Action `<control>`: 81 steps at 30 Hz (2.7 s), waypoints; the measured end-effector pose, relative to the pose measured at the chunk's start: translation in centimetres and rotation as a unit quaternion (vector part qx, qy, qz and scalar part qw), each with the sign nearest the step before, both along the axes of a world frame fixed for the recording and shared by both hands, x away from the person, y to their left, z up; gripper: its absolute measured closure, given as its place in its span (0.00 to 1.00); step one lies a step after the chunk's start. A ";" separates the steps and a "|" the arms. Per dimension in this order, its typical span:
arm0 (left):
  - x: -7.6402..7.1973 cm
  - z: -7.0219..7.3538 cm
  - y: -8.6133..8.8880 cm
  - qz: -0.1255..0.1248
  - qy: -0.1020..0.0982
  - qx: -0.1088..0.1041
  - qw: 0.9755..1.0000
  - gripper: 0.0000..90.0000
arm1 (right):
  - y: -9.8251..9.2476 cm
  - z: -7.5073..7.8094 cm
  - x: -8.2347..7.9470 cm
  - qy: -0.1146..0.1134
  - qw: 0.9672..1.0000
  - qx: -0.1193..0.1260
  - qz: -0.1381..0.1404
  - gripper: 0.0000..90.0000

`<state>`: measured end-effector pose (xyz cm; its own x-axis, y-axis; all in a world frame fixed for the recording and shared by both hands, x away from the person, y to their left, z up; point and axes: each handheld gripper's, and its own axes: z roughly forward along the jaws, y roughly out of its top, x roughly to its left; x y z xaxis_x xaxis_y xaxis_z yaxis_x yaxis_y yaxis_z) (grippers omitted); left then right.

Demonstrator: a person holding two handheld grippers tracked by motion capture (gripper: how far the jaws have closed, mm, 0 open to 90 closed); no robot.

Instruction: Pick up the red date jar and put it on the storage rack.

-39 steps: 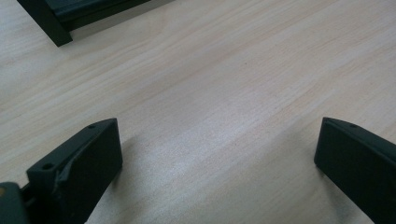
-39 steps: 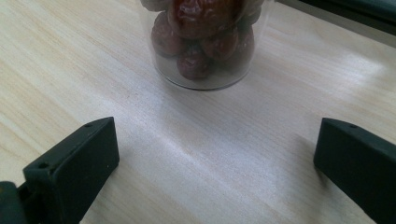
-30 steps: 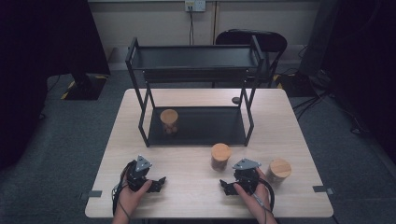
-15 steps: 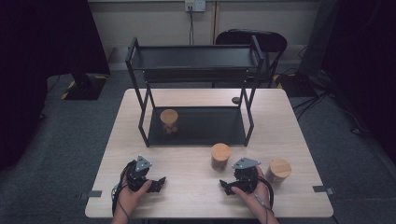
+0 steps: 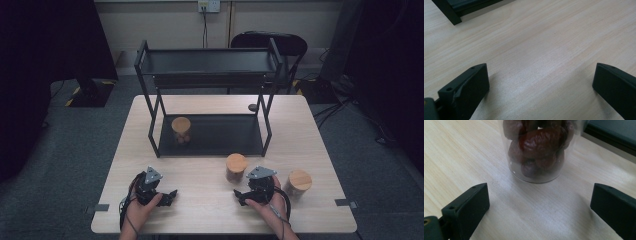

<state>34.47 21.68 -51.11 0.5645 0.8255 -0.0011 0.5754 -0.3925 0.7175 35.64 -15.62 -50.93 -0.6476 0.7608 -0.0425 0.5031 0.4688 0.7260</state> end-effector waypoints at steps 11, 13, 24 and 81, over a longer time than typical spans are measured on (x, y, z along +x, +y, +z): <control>0.0 0.0 0.0 0.000 0.000 0.000 1.000 0.00 | 0.3 0.6 0.7 -0.010 1.000 0.012 -0.002 0.02; 0.0 0.0 0.0 0.000 0.000 0.000 1.000 0.00 | 0.5 0.7 0.9 -0.010 1.000 0.014 0.000 0.02; 0.0 0.0 0.0 0.000 0.000 0.000 1.000 0.00 | 1.1 1.1 1.6 -0.022 0.999 0.023 0.003 0.04; 0.0 0.0 0.1 -0.003 0.000 0.000 1.000 0.00 | 2.6 2.4 4.6 -0.040 0.995 0.046 0.076 0.28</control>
